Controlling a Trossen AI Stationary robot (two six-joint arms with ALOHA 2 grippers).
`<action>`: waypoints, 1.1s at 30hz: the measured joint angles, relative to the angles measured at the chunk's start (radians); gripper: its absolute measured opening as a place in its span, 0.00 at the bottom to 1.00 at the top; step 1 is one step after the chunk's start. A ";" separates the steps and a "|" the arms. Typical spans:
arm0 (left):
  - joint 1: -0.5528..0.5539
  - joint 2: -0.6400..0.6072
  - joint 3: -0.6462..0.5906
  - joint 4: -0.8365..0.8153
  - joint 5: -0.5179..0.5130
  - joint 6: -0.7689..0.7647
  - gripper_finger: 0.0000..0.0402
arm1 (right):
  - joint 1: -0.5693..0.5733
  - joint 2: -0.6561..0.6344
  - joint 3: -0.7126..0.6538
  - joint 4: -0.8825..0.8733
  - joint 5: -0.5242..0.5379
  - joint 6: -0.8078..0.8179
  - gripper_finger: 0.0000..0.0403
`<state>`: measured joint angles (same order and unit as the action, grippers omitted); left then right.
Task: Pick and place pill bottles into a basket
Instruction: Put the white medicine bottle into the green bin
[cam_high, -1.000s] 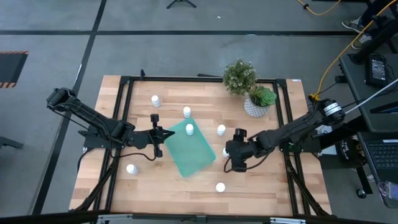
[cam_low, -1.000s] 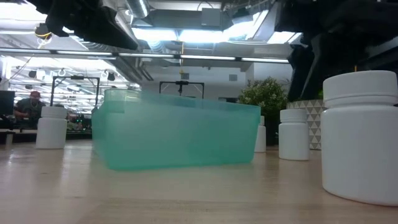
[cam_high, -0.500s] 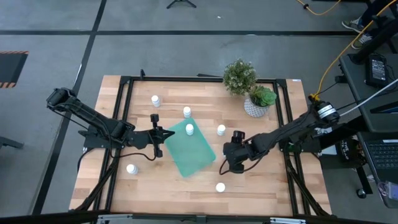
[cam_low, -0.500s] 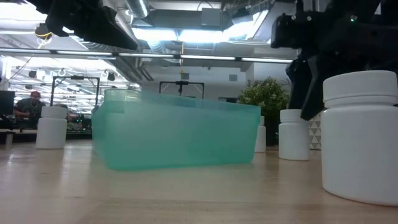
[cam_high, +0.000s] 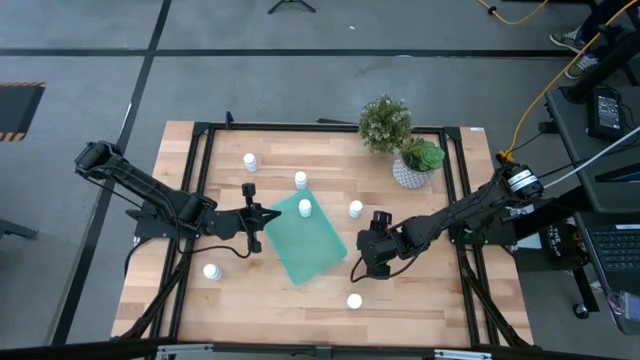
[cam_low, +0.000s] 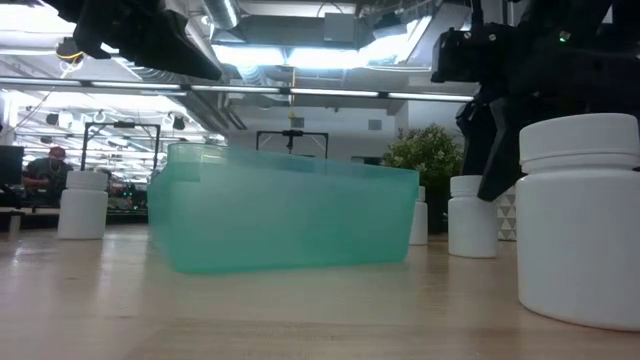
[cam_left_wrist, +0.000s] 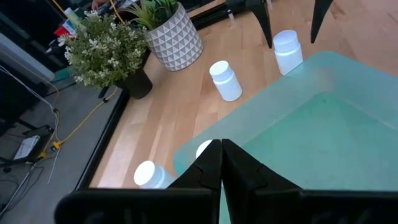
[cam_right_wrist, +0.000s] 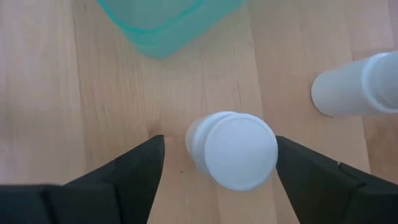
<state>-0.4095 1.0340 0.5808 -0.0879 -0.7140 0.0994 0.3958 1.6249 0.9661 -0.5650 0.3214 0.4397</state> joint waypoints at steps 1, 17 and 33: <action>0.000 0.000 0.000 0.000 0.000 0.000 0.01 | 0.000 0.000 0.000 -0.001 0.000 0.000 0.73; 0.000 0.000 0.000 0.000 0.000 0.000 0.01 | 0.000 -0.002 0.002 0.002 0.005 -0.002 0.37; 0.000 0.000 0.000 -0.025 -0.002 -0.003 0.01 | -0.120 -0.196 0.000 -0.007 -0.036 -0.147 0.37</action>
<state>-0.4096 1.0340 0.5808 -0.1132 -0.7156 0.0964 0.2760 1.4290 0.9661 -0.5724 0.2856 0.2925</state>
